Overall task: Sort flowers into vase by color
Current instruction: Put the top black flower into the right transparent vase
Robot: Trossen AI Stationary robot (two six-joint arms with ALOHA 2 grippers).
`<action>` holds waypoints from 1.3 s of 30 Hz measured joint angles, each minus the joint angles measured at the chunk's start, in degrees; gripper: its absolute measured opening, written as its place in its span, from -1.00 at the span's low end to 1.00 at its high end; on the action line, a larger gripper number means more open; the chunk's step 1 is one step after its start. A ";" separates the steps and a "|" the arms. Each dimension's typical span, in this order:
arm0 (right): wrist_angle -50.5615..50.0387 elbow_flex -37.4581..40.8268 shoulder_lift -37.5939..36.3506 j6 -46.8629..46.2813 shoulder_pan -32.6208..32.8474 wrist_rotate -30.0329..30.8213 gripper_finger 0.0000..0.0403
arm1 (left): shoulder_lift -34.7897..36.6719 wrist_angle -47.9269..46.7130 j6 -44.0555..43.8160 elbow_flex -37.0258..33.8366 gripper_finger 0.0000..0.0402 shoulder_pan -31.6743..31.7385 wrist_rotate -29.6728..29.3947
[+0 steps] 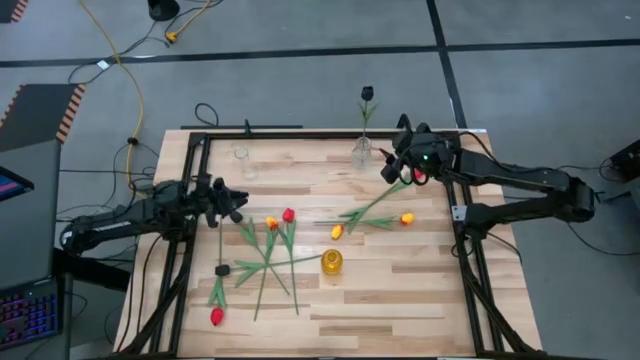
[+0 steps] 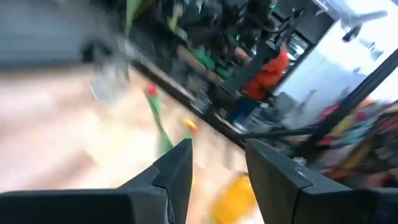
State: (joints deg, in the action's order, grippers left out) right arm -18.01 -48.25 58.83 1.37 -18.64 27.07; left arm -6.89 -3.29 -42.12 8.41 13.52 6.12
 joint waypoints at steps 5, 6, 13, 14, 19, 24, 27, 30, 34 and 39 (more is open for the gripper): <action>-0.03 0.02 0.02 0.11 1.32 -0.02 0.17 | -5.11 -8.64 -22.07 1.35 -0.31 -0.02 7.55; -0.03 0.00 0.02 0.11 1.56 -0.02 0.17 | -6.18 -9.91 -25.63 1.36 -0.31 -0.07 8.74; -0.02 0.01 0.04 0.11 2.88 -0.02 0.17 | -13.49 -12.73 -47.60 1.43 -0.31 -3.08 13.89; -0.02 0.00 0.04 0.11 2.96 -0.02 0.17 | -14.36 -12.72 -50.55 1.45 -0.31 -3.76 14.07; -0.02 0.01 0.04 0.11 2.94 -0.02 0.17 | -18.61 -12.70 -63.47 1.46 -0.31 -7.16 12.01; -0.01 0.01 0.04 0.11 2.92 -0.02 0.17 | -23.16 -12.70 -73.64 1.46 -0.31 -10.35 11.62; -0.02 0.00 0.06 0.11 2.92 -0.02 0.17 | -26.10 -12.68 -77.14 1.46 -0.31 -11.70 11.52; -0.02 0.01 0.06 0.09 2.92 -0.02 0.17 | -29.03 -12.26 -78.66 1.46 -0.31 -12.45 10.86; -0.01 0.02 0.06 0.09 2.92 -0.02 0.17 | -32.59 -10.33 -78.70 1.48 -0.36 -12.73 9.72; -0.01 0.00 0.06 0.09 2.92 -0.02 0.17 | -37.33 -6.82 -78.29 1.50 -0.47 -12.72 8.89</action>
State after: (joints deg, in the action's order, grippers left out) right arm -18.02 -48.25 58.89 1.45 -15.73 27.05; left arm -44.22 -10.11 -120.41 9.91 0.80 15.00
